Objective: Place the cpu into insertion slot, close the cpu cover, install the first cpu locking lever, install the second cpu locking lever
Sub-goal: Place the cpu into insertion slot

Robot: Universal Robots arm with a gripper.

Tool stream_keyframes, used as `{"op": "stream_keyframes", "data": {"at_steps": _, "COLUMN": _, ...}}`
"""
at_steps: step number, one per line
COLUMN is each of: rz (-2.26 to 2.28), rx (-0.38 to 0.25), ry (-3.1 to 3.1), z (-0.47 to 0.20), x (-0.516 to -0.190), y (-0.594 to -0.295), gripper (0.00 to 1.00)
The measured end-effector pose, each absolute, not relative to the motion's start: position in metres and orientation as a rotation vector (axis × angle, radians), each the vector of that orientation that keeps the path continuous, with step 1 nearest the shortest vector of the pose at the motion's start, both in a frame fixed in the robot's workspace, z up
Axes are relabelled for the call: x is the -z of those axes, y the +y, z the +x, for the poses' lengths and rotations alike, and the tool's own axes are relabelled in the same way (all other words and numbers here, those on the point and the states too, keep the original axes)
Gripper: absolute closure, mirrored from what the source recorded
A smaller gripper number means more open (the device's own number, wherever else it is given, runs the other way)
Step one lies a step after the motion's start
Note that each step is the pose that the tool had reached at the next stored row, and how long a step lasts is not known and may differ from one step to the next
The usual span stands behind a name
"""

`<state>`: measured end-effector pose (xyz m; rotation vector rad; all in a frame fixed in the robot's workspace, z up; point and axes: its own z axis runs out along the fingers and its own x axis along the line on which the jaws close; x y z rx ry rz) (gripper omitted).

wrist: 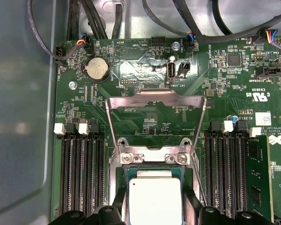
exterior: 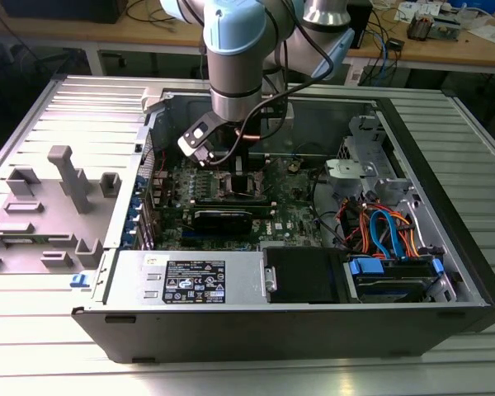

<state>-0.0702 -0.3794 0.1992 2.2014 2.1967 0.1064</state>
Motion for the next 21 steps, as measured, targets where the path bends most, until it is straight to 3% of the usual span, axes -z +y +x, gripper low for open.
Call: {"op": "stream_keyframes", "data": {"at_steps": 21, "rz": 2.197, "rx": -0.115, "ry": 2.206, "z": -0.0700, "x": -0.2008, "y": -0.3790, "gripper": 0.46}}
